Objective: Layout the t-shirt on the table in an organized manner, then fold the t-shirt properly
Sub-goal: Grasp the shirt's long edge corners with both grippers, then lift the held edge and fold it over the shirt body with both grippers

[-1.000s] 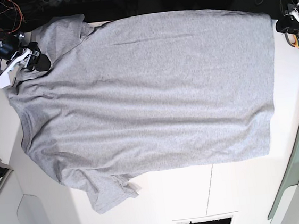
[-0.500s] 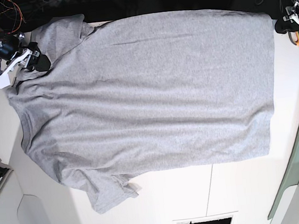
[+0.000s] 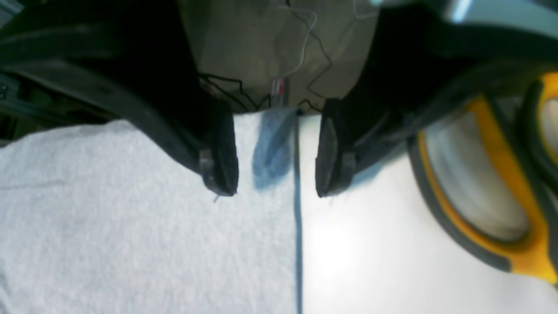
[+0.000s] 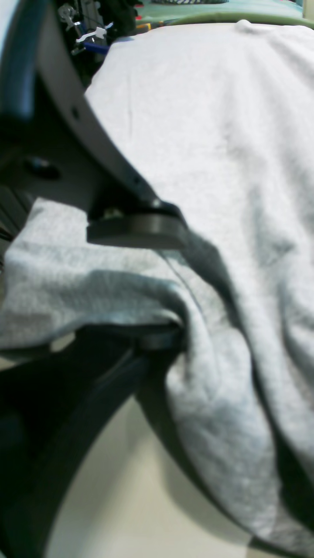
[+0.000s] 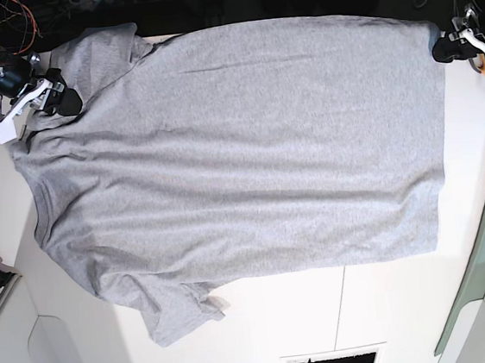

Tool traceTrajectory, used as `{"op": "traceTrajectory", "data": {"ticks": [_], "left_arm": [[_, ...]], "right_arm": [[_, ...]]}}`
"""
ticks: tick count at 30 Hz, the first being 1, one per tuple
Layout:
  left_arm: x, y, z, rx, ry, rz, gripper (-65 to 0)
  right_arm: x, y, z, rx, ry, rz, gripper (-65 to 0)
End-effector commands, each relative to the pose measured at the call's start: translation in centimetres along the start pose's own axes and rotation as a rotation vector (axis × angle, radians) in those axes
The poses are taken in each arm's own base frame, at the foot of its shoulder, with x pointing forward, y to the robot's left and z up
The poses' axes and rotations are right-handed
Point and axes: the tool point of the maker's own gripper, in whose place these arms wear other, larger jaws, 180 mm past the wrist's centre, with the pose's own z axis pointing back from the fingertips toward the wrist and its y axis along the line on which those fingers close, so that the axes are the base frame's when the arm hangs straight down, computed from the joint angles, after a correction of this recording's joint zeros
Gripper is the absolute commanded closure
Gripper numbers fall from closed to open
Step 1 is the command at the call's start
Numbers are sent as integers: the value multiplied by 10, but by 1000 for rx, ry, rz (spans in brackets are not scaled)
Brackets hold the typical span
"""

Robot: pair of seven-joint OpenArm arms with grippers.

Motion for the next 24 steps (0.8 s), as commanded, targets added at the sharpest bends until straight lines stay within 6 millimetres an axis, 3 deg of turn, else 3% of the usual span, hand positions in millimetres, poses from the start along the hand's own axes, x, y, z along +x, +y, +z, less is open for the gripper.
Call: {"op": "traceTrajectory", "data": {"ticks": [1, 11, 15, 17, 19, 20, 24], "left_arm": [[-18, 4, 2, 24, 94, -18, -334], [-26, 0, 4, 15, 142, -25, -318], [-31, -5, 5, -14, 171, -6, -178], [-27, -11, 4, -48, 149, 13, -87], [-18, -19, 4, -86, 101, 35, 0], [-13, -21, 4, -99, 75, 42, 0], [9, -29, 8, -111, 4, 2, 0]], "right_arm": [[10, -1, 4, -2, -18, 19, -253], [10, -1, 4, 0, -19, 17, -253], [10, -1, 4, 0, -20, 16, -249], [10, -1, 4, 1, -19, 17, -168], [10, -1, 4, 1, -20, 18, -26], [11, 0, 4, 1, -21, 19, 0], [19, -1, 9, -6, -35, 41, 0]]}}
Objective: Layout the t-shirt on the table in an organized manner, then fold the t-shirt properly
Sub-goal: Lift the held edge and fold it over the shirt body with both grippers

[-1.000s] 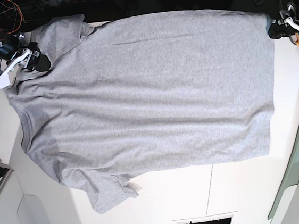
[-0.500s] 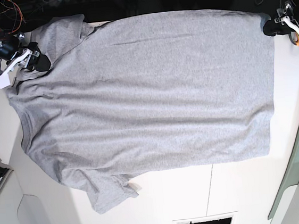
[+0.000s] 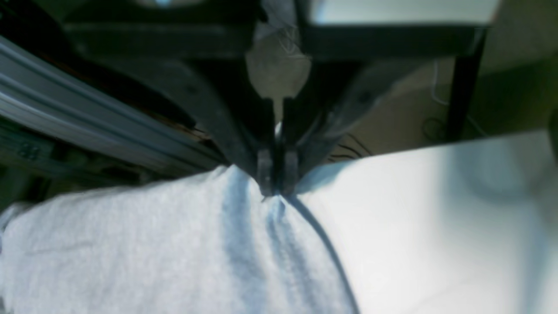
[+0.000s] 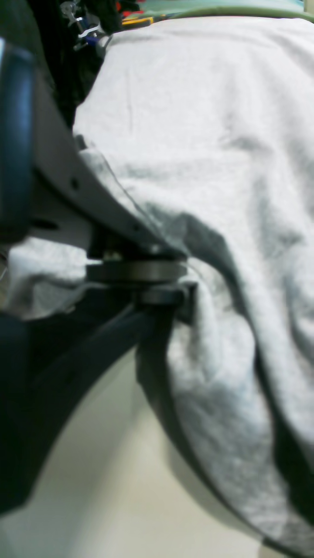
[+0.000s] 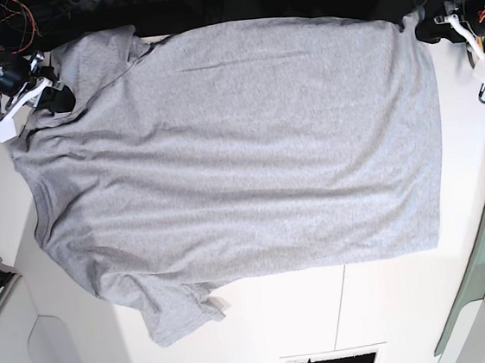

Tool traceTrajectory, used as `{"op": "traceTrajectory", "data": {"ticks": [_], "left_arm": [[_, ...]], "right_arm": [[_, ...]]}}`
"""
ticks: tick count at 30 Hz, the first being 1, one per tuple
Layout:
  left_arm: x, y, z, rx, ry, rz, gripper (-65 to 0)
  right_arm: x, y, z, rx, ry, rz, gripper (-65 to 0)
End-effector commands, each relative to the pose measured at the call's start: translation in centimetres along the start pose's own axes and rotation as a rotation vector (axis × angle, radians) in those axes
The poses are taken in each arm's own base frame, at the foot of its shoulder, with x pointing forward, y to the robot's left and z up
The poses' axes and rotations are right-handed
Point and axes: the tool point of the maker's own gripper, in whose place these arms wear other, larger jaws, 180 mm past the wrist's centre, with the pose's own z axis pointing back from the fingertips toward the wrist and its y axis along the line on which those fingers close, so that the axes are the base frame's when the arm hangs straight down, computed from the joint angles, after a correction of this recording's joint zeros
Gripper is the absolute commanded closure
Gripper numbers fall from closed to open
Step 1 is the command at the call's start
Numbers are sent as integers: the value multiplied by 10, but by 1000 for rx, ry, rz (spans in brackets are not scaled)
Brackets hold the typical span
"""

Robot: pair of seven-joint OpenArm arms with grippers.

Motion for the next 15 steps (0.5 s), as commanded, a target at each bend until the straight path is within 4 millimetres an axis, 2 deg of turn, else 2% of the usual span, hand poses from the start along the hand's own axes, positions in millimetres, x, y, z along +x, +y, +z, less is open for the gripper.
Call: {"op": "traceTrajectory", "data": {"ticks": [1, 8, 11, 15], "left_arm": [[23, -4, 12, -10, -57, -45, 0], [71, -49, 37, -88, -141, -216, 0], [79, -60, 42, -92, -156, -270, 0], [82, -62, 43, -93, -166, -278, 0]], "right_arm": [[23, -1, 11, -3, -54, 38, 0], [73, -2, 52, -61, -161, 154, 0], [92, -1, 69, -66, -215, 171, 0], [111, -3, 85, -78, -271, 187, 0]]}}
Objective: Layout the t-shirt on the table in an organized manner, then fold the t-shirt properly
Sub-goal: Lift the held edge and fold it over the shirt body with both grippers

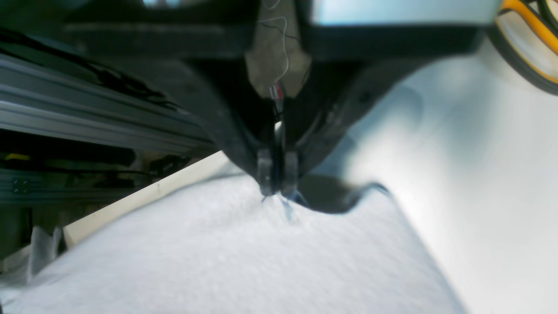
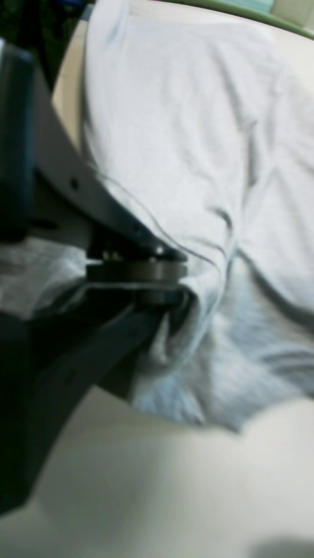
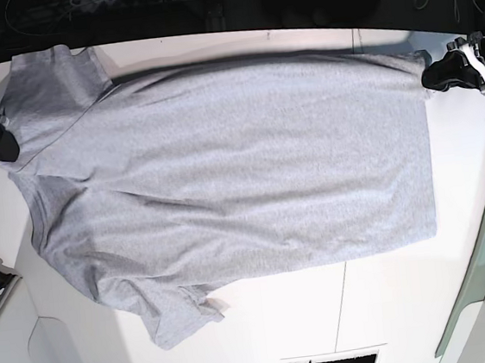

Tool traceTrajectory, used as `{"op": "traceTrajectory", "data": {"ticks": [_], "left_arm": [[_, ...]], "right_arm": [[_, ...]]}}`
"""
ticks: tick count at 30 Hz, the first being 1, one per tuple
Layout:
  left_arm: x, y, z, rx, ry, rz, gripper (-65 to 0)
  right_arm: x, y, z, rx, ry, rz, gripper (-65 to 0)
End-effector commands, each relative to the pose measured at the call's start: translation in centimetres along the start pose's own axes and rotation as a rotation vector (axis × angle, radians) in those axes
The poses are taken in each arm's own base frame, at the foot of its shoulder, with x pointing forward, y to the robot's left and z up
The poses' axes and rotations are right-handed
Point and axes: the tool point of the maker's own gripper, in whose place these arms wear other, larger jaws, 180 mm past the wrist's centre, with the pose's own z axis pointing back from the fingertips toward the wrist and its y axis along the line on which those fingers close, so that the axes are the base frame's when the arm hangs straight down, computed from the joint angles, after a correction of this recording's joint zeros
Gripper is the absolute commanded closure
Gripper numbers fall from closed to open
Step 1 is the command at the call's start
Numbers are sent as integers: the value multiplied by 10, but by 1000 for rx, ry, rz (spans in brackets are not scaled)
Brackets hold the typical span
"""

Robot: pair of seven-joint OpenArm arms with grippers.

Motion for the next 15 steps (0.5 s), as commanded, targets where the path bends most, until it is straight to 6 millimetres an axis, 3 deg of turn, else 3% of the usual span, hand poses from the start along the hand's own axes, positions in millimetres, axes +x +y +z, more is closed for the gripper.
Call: {"op": "traceTrajectory", "data": {"ticks": [1, 10, 15], "left_arm": [[14, 0, 8, 2, -37, -31, 0], [41, 25, 11, 144, -158, -129, 0], [51, 52, 6, 231, -203, -126, 0]], "right_arm": [[22, 0, 5, 6, -61, 29, 0], [75, 10, -7, 17, -187, 85, 0], [99, 19, -35, 48, -204, 98, 0]]}}
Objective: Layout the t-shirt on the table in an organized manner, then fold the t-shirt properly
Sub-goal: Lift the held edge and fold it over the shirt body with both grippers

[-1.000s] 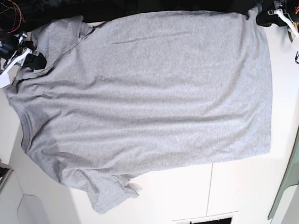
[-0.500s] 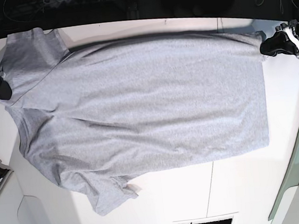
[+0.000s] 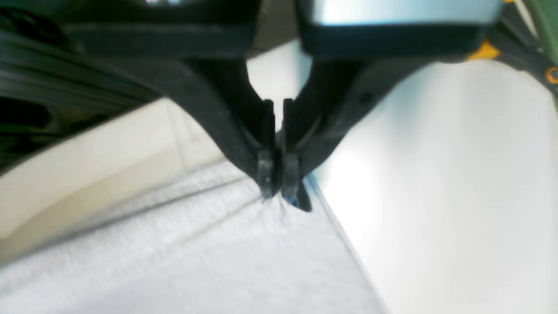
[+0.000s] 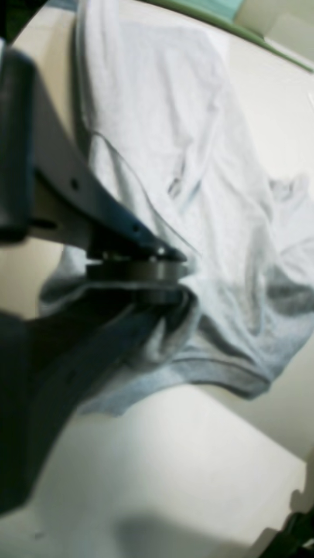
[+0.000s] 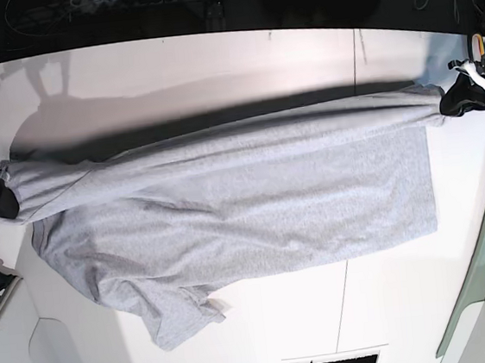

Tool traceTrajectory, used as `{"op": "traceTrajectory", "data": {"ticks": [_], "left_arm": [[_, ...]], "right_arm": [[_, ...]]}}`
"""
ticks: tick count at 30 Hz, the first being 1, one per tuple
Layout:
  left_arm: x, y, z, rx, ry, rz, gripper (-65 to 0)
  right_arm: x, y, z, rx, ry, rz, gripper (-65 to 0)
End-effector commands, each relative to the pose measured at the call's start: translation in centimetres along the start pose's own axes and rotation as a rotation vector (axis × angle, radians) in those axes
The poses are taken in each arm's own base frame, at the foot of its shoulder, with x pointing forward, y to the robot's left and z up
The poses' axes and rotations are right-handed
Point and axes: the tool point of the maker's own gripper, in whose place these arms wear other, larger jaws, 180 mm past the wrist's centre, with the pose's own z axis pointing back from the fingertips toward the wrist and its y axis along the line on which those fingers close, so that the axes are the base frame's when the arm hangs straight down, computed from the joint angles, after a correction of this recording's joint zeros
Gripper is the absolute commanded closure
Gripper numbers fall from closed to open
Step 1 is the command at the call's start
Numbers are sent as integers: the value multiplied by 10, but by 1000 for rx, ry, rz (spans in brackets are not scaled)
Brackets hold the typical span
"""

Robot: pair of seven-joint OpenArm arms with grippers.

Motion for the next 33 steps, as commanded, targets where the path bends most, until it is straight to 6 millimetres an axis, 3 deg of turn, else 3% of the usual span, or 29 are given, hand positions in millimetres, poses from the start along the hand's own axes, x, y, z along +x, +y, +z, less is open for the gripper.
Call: {"op": "traceTrajectory", "data": {"ticks": [1, 9, 16, 17, 19, 21, 25, 29, 33], "left_arm": [[17, 12, 2, 27, -41, -2, 0], [39, 44, -37, 82, -66, 28, 0], [40, 41, -65, 59, -36, 15, 0], [43, 41, -65, 59, -55, 15, 0], [48, 41, -65, 60, -79, 14, -56], [46, 41, -65, 57, -60, 17, -144], [27, 28, -61, -5, 71, 70, -179], [30, 13, -53, -52, 48, 62, -190], [27, 14, -47, -43, 33, 72, -344]], "right_arm": [[32, 1, -3, 6, -84, 26, 0], [36, 3, -63, 7, -35, 45, 0], [14, 3, -87, -1, 1, 13, 0], [12, 5, -88, 2, 4, 7, -49], [10, 6, -89, 4, 6, 5, -203], [9, 4, -87, 0, 24, 7, -300], [14, -4, -73, -14, 28, -25, -308], [26, -33, -44, -86, -63, -81, -308], [12, -72, -19, -208, -81, -149, -320]]}}
